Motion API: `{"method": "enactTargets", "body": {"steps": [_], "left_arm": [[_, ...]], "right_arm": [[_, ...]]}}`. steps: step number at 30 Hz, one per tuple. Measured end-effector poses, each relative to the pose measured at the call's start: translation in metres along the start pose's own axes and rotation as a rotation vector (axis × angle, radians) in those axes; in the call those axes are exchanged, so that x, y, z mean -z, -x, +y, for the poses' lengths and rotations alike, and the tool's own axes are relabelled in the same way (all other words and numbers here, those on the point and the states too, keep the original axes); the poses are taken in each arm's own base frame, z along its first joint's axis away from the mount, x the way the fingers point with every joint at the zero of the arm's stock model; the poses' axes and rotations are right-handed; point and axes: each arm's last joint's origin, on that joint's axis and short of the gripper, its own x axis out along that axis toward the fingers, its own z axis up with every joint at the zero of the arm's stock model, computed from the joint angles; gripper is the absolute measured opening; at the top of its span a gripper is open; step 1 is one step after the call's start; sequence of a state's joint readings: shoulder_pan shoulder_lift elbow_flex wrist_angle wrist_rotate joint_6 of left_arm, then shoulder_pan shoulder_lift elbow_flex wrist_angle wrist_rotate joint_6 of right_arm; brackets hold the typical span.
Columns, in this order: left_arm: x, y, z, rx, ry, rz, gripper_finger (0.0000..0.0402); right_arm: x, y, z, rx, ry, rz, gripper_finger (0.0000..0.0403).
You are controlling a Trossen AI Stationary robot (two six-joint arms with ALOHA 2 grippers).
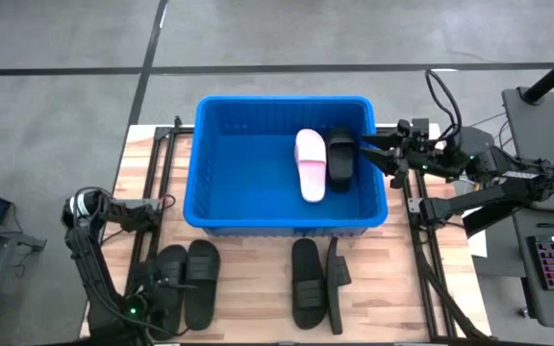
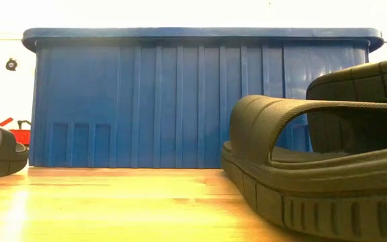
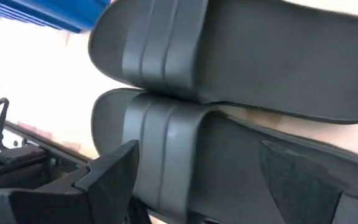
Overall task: Pick and place slides into bin
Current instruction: Put the black slide into the bin
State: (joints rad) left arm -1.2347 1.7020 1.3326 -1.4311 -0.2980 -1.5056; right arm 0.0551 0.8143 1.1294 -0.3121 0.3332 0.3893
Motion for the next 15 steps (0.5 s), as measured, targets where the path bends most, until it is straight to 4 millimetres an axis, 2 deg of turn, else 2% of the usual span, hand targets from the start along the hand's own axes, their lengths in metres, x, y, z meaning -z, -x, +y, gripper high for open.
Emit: {"method": "enactTargets", "body": {"steps": [8, 15], "left_arm": [[0.013, -0.031, 0.003, -0.091, -0.005, 0.104, 0.0308], [0.019, -0.051, 0.010, -0.194, 0.119, 0.107, 0.0308]], "right_arm": [[0.002, 0.000, -0.001, 0.006, 0.009, 0.016, 0.0226], [0.002, 0.000, -0.001, 0.008, 0.012, 0.020, 0.0226]]}}
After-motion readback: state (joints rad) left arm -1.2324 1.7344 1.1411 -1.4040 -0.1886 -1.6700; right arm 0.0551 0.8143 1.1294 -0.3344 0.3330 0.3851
